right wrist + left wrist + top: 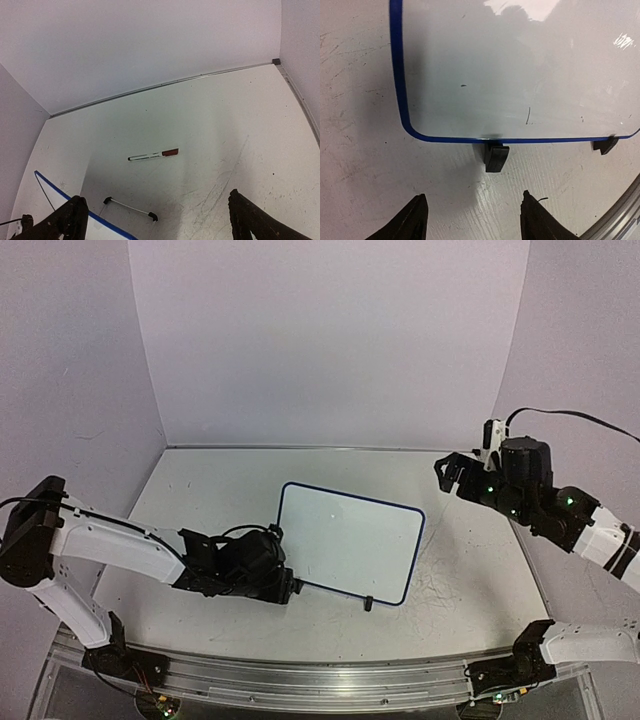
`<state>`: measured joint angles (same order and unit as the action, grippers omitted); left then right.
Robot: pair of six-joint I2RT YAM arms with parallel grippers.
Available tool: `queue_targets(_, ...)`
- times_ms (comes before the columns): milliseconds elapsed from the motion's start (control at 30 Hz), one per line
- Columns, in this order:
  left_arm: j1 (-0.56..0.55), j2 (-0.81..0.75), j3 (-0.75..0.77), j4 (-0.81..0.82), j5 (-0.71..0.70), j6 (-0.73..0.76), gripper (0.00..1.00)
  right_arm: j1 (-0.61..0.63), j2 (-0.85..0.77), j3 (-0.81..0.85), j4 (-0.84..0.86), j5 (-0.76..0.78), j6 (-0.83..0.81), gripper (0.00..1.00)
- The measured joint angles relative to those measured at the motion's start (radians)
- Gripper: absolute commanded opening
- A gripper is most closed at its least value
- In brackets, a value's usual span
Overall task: Write a sentence on the whiteboard
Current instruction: Adjust the whiteboard at the center of the board.
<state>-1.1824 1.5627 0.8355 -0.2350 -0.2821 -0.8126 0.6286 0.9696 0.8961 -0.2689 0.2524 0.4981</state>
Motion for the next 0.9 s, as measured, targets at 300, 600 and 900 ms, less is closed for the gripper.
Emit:
queue_targets(300,0.003,0.206,0.113,-0.001,0.008,0.122,0.48,-0.228,0.109,-0.019,0.095,-0.266,-0.073,0.98)
queue_targets(600,0.003,0.275,0.173,-0.001,-0.042,0.158,0.29,-0.236,0.198,-0.036,0.139,-0.275,-0.11,0.98)
queue_targets(900,0.007,0.275,0.182,0.004,-0.085,0.141,0.06,-0.242,0.369,0.001,0.199,-0.28,-0.134,0.98)
